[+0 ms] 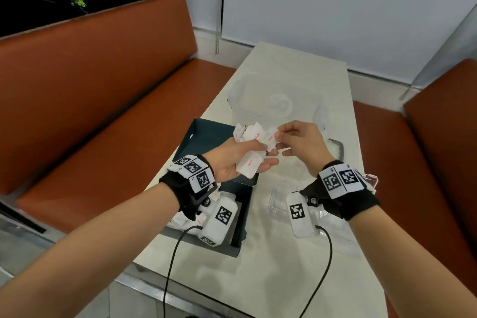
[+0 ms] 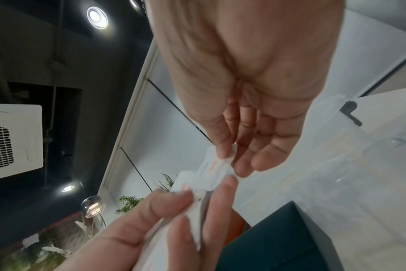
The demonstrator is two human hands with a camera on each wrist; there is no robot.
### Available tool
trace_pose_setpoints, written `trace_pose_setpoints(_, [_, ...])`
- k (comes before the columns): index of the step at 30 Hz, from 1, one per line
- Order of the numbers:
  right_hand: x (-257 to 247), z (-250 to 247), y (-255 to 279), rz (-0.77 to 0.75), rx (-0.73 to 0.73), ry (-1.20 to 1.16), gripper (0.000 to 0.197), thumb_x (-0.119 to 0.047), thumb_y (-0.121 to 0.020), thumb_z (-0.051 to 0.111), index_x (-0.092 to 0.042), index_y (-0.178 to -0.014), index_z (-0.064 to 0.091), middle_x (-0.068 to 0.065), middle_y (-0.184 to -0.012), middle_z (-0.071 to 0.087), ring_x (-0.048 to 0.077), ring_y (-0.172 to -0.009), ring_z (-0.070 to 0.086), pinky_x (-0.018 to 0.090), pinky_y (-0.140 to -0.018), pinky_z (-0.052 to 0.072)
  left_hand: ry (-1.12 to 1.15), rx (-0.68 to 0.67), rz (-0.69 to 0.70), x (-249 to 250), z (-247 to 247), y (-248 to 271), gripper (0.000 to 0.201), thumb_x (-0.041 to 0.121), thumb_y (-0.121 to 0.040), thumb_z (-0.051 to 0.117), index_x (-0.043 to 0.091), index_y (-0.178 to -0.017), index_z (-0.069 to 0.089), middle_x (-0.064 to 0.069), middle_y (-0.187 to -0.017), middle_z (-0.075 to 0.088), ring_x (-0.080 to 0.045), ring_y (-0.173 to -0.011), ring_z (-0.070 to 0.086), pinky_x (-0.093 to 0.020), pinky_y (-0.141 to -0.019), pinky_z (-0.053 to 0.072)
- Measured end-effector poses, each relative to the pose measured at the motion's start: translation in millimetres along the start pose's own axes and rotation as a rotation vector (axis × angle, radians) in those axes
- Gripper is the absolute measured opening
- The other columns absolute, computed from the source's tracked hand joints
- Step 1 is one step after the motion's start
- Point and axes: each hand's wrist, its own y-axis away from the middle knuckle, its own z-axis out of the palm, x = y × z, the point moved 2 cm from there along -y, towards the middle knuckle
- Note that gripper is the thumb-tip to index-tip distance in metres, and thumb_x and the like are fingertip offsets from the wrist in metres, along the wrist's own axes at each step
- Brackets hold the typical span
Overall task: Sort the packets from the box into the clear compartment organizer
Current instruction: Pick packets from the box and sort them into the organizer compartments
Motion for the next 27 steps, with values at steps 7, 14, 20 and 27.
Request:
trace_pose_setpoints(7, [3,-22,2,0.038,0.035,-0.265,0.011,-0.005,-0.091,0.062,-0.004,-0.101,0.064,0.008,-0.080,0.069,0.013,-0.063,0.065,0.022,-0.058,0.054,0.106,0.201,0.120,4,-7,-1,0.038,-0.015,-0.089,0.056,-0.011,-0.125,0.044,-0.031,-0.110,0.066,-0.034,-0.087,0.072,-0.035,-0.068,0.062])
trace_pose_setpoints(14, [14,7,20,0.080,-0.136,-0.263,0.008,-0.006,-0.089,0.065,-0.006,-0.095,0.069,0.006,-0.074,0.070,0.012,-0.061,0.060,0.021,-0.057,0.052,0.053,0.388,0.184,1,-8,-18,0.031,-0.004,-0.095,0.054,0.005,-0.125,0.051,-0.012,-0.097,0.065,-0.018,-0.077,0.067,-0.028,-0.053,0.058])
trace_pose_setpoints(20, [21,19,18,0.137,-0.053,-0.248,0.006,-0.005,-0.091,0.062,-0.006,-0.093,0.067,0.010,-0.080,0.069,0.015,-0.061,0.060,0.026,-0.059,0.052,0.063,0.275,-0.045,-12,-18,-10,0.047,0.052,-0.089,0.061,0.017,-0.120,0.053,-0.007,-0.094,0.051,-0.010,-0.064,0.046,-0.017,-0.050,0.044])
trace_pose_setpoints(27, [19,28,18,0.136,-0.111,-0.269,0.006,-0.006,-0.091,0.062,-0.008,-0.094,0.067,0.008,-0.078,0.068,0.012,-0.060,0.060,0.024,-0.059,0.053,0.139,0.251,-0.047,-15,-31,6,0.041,0.046,-0.100,0.046,0.012,-0.117,0.061,-0.012,-0.085,0.071,-0.020,-0.058,0.061,-0.018,-0.037,0.040])
